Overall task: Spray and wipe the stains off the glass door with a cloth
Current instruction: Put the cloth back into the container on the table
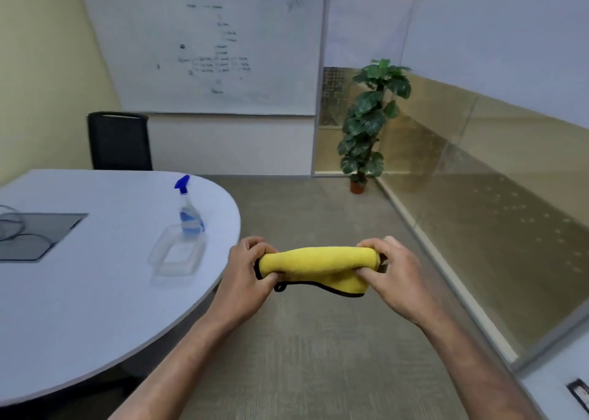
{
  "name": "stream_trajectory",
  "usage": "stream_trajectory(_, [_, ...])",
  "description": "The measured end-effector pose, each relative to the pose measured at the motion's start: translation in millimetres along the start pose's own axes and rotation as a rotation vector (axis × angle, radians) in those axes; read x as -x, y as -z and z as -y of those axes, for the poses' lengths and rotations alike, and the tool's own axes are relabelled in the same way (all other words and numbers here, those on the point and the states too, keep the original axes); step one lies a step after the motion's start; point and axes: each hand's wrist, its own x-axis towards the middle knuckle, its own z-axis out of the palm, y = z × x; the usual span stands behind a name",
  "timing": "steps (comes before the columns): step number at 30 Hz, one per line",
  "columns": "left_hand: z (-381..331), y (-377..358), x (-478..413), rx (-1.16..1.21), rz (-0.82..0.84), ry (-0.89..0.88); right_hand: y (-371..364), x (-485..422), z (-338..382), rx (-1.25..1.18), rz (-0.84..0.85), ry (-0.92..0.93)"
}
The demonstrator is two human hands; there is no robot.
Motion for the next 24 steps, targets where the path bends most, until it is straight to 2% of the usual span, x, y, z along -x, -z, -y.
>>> stream_trajectory(5, [43,15,-13,-0.037,-0.156,0.076,-61,-56,-4,0.103,0.015,0.131])
stream_trajectory(10, [81,25,-31,-0.018,-0.387,0.230,-128,-109,2,-0.253,0.123,0.171])
stream_trajectory(13, [101,37,-42,0.014,-0.506,0.469,-157,-134,8,-0.420,0.125,0.250])
stream_trajectory(15, [114,46,-52,0.237,-0.451,0.723,-174,-149,10,-0.491,0.134,0.278])
stream_trajectory(17, [129,58,-63,0.717,-0.381,0.846,-192,-162,11,-0.510,0.153,0.300])
stream_trajectory(20, [159,78,-69,1.338,-0.312,0.808,-221,-182,13,-0.493,0.198,0.351])
stream_trajectory(22, [183,92,-71,1.508,-0.260,0.720,-243,-192,15,-0.481,0.245,0.372])
stream_trajectory(24, [210,107,-77,1.512,-0.230,0.702,-264,-202,19,-0.467,0.301,0.370])
